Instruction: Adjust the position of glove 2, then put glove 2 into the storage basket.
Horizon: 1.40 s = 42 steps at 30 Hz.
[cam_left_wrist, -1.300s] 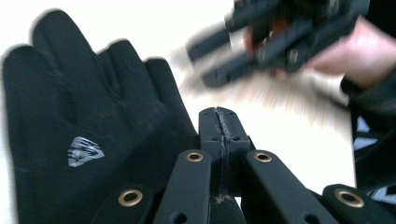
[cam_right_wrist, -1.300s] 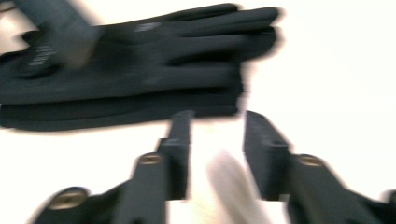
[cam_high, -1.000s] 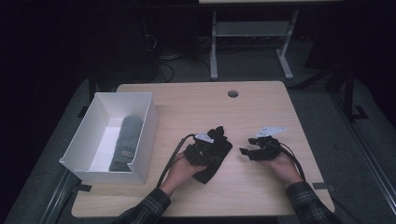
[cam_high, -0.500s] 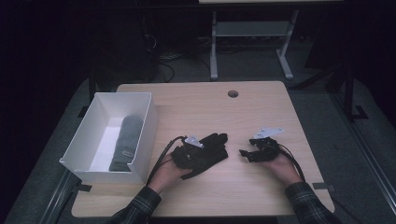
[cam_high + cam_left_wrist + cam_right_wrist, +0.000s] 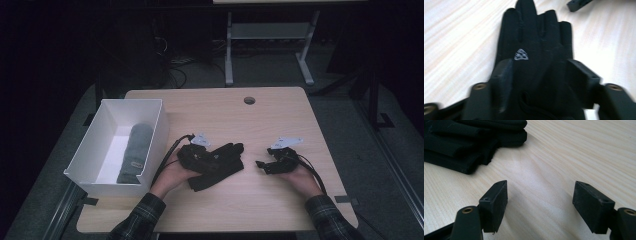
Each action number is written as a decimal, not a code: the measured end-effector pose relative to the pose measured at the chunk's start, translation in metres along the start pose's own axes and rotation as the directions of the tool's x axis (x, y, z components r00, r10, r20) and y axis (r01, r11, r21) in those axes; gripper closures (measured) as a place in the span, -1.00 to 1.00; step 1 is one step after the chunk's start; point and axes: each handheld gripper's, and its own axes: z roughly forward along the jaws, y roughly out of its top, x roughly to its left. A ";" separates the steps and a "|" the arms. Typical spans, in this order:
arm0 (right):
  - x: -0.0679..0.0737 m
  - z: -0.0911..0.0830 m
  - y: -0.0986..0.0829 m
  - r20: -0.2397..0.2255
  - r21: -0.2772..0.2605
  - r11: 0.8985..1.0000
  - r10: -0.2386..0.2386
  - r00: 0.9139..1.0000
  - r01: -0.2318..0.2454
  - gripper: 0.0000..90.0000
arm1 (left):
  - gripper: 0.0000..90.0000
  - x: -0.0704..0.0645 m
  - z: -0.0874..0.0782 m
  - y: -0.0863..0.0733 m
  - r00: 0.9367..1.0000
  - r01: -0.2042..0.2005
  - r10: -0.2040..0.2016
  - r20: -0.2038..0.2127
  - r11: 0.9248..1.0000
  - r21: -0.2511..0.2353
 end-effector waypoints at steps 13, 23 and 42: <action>0.000 0.000 0.000 0.001 -0.002 1.000 -0.004 1.000 0.004 -0.38 | -0.64 0.006 0.026 -0.001 0.999 -0.052 0.052 -0.002 0.996 0.067; 0.000 0.000 0.000 0.002 -0.002 1.000 -0.003 1.000 0.003 -0.38 | -0.70 0.008 0.031 -0.004 0.998 -0.058 0.058 -0.003 0.996 0.068; 0.000 0.000 0.000 0.002 -0.001 1.000 -0.002 1.000 0.002 -0.38 | 0.45 0.006 0.025 -0.003 0.988 0.005 -0.016 0.155 0.997 0.072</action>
